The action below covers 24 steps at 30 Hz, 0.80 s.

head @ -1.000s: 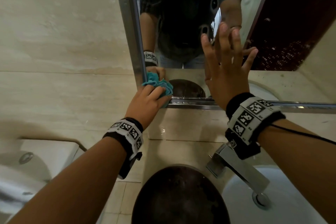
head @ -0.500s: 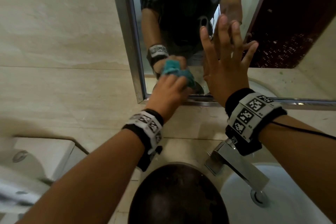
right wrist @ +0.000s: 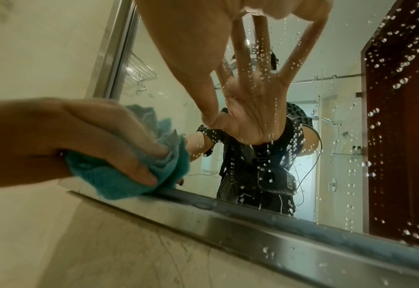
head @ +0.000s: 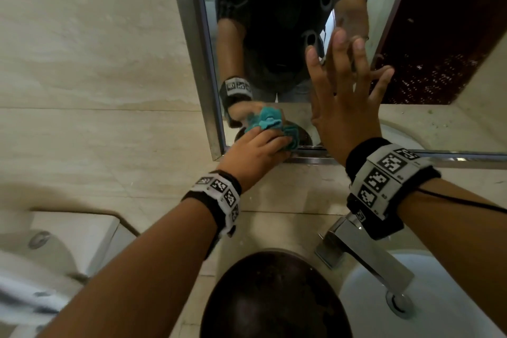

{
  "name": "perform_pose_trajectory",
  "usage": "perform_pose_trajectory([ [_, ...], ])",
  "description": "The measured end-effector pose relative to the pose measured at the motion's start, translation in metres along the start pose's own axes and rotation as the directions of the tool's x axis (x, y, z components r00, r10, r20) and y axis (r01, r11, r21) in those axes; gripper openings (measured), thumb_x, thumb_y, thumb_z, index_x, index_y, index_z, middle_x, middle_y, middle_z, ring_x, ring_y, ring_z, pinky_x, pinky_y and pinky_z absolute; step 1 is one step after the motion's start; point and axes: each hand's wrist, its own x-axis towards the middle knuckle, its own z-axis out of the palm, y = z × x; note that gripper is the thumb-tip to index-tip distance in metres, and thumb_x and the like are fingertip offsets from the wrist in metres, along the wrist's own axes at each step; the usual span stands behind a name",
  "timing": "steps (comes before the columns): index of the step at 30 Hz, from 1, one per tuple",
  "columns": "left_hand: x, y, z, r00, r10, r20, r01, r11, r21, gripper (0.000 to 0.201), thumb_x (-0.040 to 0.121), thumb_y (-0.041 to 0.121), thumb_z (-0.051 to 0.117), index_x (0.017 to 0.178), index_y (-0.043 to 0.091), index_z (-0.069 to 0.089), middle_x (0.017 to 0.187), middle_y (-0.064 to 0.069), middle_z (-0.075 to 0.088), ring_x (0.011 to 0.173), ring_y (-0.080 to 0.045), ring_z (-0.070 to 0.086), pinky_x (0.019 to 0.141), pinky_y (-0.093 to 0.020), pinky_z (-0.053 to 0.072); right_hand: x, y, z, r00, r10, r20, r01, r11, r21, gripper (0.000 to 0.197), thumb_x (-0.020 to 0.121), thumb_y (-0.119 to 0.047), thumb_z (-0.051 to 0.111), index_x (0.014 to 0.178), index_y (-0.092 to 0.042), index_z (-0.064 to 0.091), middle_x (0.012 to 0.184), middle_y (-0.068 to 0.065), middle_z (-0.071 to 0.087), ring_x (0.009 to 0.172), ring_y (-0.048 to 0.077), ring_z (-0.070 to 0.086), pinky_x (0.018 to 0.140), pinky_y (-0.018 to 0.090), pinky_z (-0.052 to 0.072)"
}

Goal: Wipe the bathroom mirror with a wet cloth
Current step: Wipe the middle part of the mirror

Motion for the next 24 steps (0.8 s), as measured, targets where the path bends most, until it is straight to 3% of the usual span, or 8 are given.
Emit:
perform_pose_trajectory([
  [2,0.004,-0.018,-0.024,0.990,0.112,-0.091,-0.097,0.983,0.157,0.040,0.072,0.014,0.057,0.109,0.021,0.069,0.119,-0.003,0.064,0.109,-0.029,0.059,0.093,-0.046,0.047,-0.001,0.000,-0.001,1.000,-0.005,0.006,0.005,1.000,0.009,0.081,0.093,-0.024,0.054,0.149,-0.028,-0.005,0.154,0.010,-0.002,0.143,0.032,0.003,0.102,0.072,0.016],
  [6,0.029,-0.040,-0.055,0.924,-0.045,-0.379,0.127,0.973,0.193,0.039,0.080,0.015,0.060,0.118,0.021,0.063,0.131,-0.004,0.058,0.121,-0.028,0.049,0.100,-0.047,0.040,-0.002,-0.002,0.000,0.999,0.000,-0.035,-0.002,0.999,-0.051,0.075,0.096,-0.022,0.048,0.150,-0.027,-0.004,0.156,0.013,0.009,0.143,0.033,0.010,0.101,0.070,0.020],
  [8,0.032,-0.031,-0.042,0.904,-0.077,-0.420,0.159,0.973,0.165,0.043,0.080,0.010,0.062,0.122,0.017,0.060,0.135,-0.008,0.054,0.127,-0.030,0.045,0.104,-0.050,0.038,-0.002,-0.001,0.000,1.000,-0.006,-0.029,0.005,0.999,-0.043,0.077,0.095,-0.020,0.050,0.150,-0.027,-0.004,0.157,0.012,0.007,0.143,0.033,0.008,0.102,0.071,0.018],
  [12,0.008,-0.007,-0.001,0.990,0.063,-0.126,-0.044,0.988,0.148,0.060,0.063,0.003,0.081,0.119,0.018,0.065,0.131,-0.002,0.058,0.123,-0.028,0.053,0.099,-0.050,0.044,-0.002,-0.001,-0.003,1.000,0.001,-0.009,-0.001,1.000,-0.031,0.085,0.091,-0.016,0.056,0.150,-0.028,-0.003,0.155,0.008,-0.002,0.144,0.030,0.001,0.102,0.071,0.017],
  [15,0.002,-0.005,-0.008,0.998,0.048,0.040,-0.054,0.983,0.177,0.065,0.058,0.012,0.086,0.118,0.027,0.065,0.132,0.007,0.057,0.122,-0.020,0.054,0.100,-0.042,0.043,-0.003,0.006,-0.016,0.999,-0.021,0.042,0.020,0.999,0.042,0.089,0.085,-0.021,0.064,0.150,-0.029,0.005,0.155,0.006,-0.003,0.142,0.028,0.002,0.103,0.067,0.021],
  [18,0.016,-0.016,-0.042,0.992,-0.002,-0.125,0.026,0.982,0.186,0.058,0.061,0.011,0.078,0.116,0.024,0.066,0.130,0.003,0.059,0.119,-0.025,0.056,0.097,-0.046,0.044,-0.005,0.026,-0.033,0.999,-0.010,0.039,0.007,0.996,0.084,0.093,0.077,-0.026,0.070,0.150,-0.028,0.013,0.152,0.010,-0.001,0.138,0.031,0.009,0.103,0.060,0.028],
  [21,0.056,-0.029,-0.086,0.915,-0.091,-0.394,0.143,0.984,0.104,0.046,0.074,0.011,0.062,0.119,0.019,0.064,0.133,-0.004,0.056,0.119,-0.029,0.054,0.099,-0.049,0.044,-0.002,0.043,-0.035,0.993,0.045,0.105,-0.050,0.998,0.045,0.098,0.075,-0.037,0.071,0.150,-0.029,0.008,0.152,0.010,-0.007,0.141,0.032,-0.001,0.106,0.066,0.016],
  [24,0.091,-0.025,-0.098,0.843,-0.156,-0.515,0.197,0.980,0.027,0.043,0.076,0.011,0.064,0.119,0.015,0.064,0.134,-0.008,0.055,0.123,-0.029,0.051,0.104,-0.043,0.037,-0.002,0.041,-0.029,0.992,0.079,0.099,-0.082,0.996,0.025,0.096,0.079,-0.031,0.070,0.150,-0.030,0.006,0.154,0.009,-0.007,0.142,0.033,-0.002,0.103,0.068,0.021],
])
